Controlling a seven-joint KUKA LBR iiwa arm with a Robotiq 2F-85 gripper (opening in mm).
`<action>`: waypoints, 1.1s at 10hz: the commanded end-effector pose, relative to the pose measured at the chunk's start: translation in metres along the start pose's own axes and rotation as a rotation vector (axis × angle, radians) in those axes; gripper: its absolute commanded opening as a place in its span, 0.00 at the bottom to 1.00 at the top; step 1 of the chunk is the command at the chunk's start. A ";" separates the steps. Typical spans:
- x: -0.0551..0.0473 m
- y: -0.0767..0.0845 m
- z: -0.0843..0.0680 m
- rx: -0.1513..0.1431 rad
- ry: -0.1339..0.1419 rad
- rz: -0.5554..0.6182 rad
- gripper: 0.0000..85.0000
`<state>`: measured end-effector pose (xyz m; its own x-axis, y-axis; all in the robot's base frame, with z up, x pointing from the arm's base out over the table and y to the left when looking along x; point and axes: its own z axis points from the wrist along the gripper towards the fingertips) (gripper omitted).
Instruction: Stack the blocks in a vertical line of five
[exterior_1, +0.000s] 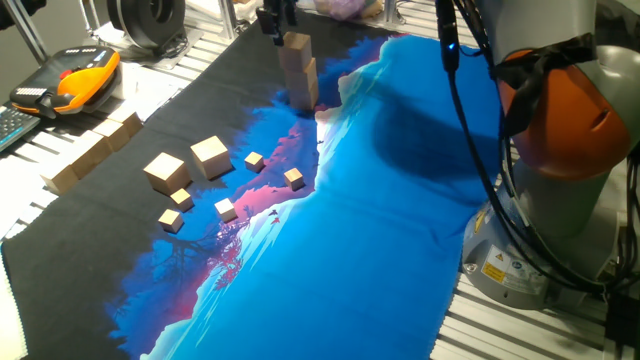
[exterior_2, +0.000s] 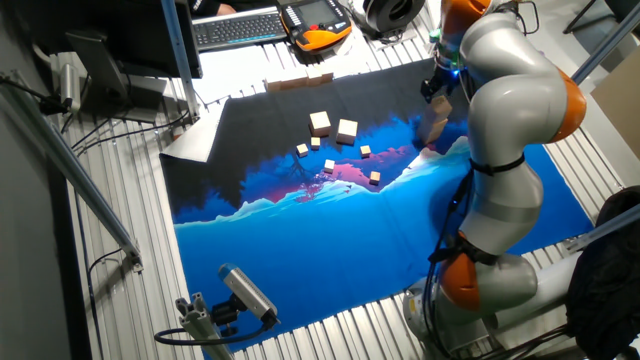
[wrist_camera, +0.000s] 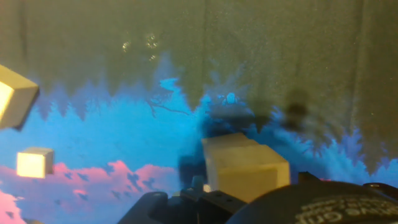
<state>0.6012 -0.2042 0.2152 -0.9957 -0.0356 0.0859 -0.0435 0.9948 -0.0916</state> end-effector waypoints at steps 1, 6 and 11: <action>-0.005 0.009 -0.003 -0.011 -0.002 -0.001 0.60; -0.038 0.061 -0.010 -0.041 -0.013 -0.024 0.00; -0.043 0.082 0.010 -0.081 -0.018 0.049 0.00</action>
<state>0.6400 -0.1217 0.1940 -0.9979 0.0105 0.0640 0.0096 0.9999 -0.0143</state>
